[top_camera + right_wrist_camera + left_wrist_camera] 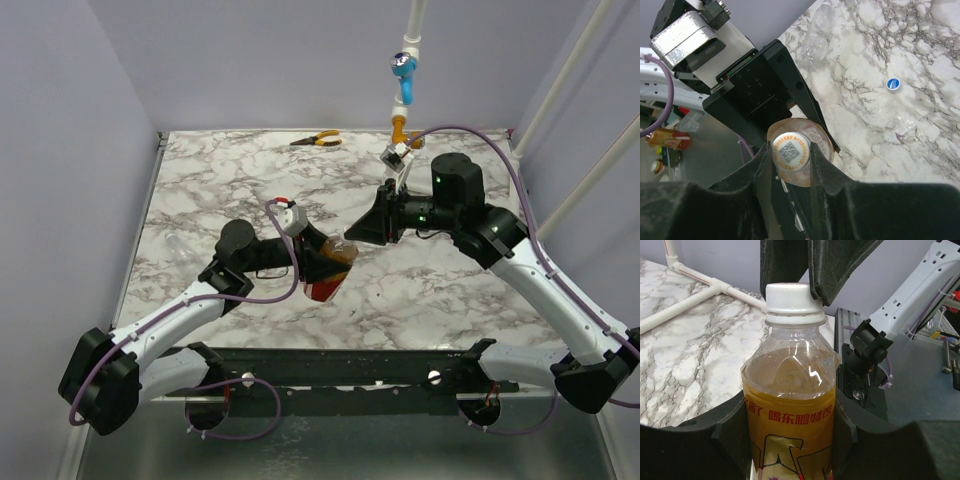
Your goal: Screw on the bottle caps
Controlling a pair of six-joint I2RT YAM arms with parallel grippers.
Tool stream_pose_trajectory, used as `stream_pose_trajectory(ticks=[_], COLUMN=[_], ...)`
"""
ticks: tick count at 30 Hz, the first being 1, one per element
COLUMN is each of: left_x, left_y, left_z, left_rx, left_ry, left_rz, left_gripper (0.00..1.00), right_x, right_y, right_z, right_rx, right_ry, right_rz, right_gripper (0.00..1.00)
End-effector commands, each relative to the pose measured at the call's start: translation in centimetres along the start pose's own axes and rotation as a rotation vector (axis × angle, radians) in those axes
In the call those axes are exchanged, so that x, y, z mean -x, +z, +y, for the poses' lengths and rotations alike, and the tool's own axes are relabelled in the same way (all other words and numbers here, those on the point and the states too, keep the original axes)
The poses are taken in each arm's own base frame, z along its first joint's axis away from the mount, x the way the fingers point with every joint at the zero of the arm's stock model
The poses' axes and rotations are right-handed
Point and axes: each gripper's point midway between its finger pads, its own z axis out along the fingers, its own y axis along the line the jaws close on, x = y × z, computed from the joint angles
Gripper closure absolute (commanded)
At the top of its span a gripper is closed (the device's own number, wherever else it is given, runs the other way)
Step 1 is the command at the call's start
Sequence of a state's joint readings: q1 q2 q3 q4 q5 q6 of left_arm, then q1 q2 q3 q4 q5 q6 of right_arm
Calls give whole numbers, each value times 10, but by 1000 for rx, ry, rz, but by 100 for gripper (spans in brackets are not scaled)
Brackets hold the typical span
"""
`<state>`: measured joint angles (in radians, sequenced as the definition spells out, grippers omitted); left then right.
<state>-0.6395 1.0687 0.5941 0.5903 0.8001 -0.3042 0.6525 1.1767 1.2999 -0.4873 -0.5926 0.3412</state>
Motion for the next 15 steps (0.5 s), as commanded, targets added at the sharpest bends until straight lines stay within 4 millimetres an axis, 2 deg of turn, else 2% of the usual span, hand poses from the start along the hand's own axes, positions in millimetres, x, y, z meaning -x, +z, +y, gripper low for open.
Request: stream_pose_trajectory(ticks=[1,4,8,12,15], left_x=[12,18,28,34,37], left_y=[2,4,3,10,16], left_z=[12,26,48,61,72], left_rx=[55,130,273,416,544], left_ry=[48,71,146,281,377], left_rz=[-31,-55,-91,-101,-86], left_gripper=[75,75,75,75,75], right_x=[-6,-12,-18,-27,-32], right_y=[4,8,17,25,25], right_z=[-3,-13,-38,-67,-89], right_rx=[0,-50,-181,-352,-486], right_ry=[52,95,225,406,498], right_rz=[16,38,60,72,51], right_gripper=[79,79,84,99,99])
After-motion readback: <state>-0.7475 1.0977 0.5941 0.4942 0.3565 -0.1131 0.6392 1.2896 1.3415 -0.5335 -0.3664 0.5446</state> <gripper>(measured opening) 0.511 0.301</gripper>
